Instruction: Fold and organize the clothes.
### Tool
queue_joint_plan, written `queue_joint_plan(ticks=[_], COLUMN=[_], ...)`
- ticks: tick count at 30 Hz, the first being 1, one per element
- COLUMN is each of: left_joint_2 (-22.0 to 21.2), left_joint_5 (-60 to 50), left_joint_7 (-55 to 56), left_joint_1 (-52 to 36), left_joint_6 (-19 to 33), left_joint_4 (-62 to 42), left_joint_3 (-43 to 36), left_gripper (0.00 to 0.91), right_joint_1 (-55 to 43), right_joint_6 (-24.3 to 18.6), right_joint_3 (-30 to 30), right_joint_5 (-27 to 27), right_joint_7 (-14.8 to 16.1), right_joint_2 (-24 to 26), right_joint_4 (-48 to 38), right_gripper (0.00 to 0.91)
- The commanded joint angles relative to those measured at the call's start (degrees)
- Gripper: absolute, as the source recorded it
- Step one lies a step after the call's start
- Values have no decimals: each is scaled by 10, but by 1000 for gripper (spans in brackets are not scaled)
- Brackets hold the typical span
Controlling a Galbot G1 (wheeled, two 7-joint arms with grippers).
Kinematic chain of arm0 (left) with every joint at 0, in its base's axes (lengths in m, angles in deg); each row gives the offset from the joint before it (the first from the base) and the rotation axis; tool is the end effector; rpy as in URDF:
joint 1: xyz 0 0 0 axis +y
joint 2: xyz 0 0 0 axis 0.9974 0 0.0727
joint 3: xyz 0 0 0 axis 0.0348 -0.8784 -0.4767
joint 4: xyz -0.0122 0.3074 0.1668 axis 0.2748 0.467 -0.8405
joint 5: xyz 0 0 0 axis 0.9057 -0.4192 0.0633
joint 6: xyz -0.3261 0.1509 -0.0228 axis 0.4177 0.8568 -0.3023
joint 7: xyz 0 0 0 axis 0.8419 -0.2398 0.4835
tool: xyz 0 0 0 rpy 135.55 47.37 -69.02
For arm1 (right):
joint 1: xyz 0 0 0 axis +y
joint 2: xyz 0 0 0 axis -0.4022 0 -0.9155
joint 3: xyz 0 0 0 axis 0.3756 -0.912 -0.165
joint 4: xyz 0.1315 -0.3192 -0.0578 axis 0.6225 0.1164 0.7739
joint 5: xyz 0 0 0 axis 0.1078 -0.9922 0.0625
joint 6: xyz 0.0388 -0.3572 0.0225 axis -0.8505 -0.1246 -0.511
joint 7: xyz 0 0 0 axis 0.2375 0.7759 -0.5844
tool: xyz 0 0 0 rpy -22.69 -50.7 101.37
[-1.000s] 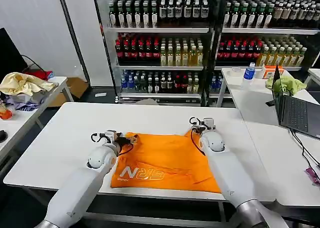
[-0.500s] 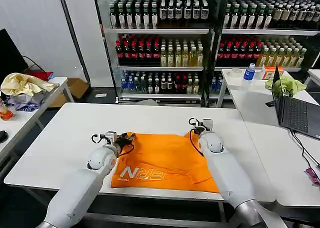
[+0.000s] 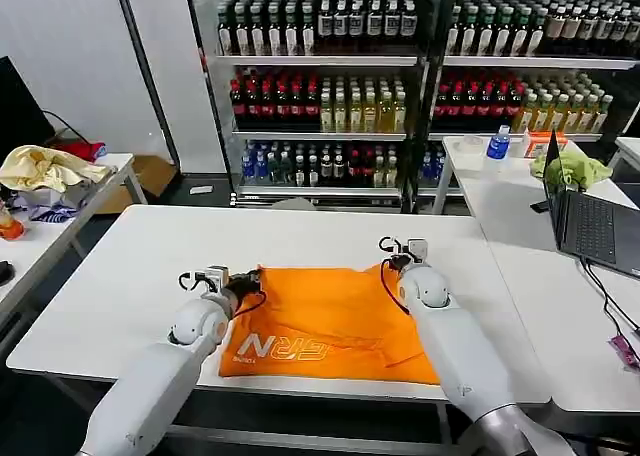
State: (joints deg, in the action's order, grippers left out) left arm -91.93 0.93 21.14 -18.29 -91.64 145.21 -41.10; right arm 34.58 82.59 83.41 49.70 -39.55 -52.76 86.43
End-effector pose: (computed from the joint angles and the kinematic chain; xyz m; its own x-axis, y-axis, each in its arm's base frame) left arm 0.4602 0.0423 -0.3092 -0.8259 0.1863 0.5321 0.1884 0.9808 -0.0509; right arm 0.5272 0.0130 -0.2791 -0.8639 0.0263 0.5030 0.0113 0.9994 -0.0328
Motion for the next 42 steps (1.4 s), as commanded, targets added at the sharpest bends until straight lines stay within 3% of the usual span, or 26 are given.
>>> queue_joint_plan(ticks=[1, 16, 24, 33, 42], left_joint_2=[21, 63, 89, 102, 104], left_joint_5=[14, 29, 23, -7, -15], left_joint_7=[4, 5, 4, -1, -6], left_joint_1=[19, 91, 153, 216, 248], left_joint_6=[9, -4, -2, 0, -13], left_joint_4=[61, 190, 256, 305, 302], left_joint_3=[24, 58, 73, 76, 88], left_gripper=[10, 10, 10, 10, 10], right_joint_1=[22, 153, 237, 338, 396], right_joint_6=[-14, 9, 12, 14, 14], right_joint_3=[2, 41, 83, 125, 143], right_joint_5=[13, 40, 46, 49, 30], right_joint_7=[-3, -17, -17, -15, -13], right_joint_2=[26, 107, 145, 166, 155], right_joint_4=[111, 346, 429, 495, 502], right_gripper=[0, 0, 0, 0, 0])
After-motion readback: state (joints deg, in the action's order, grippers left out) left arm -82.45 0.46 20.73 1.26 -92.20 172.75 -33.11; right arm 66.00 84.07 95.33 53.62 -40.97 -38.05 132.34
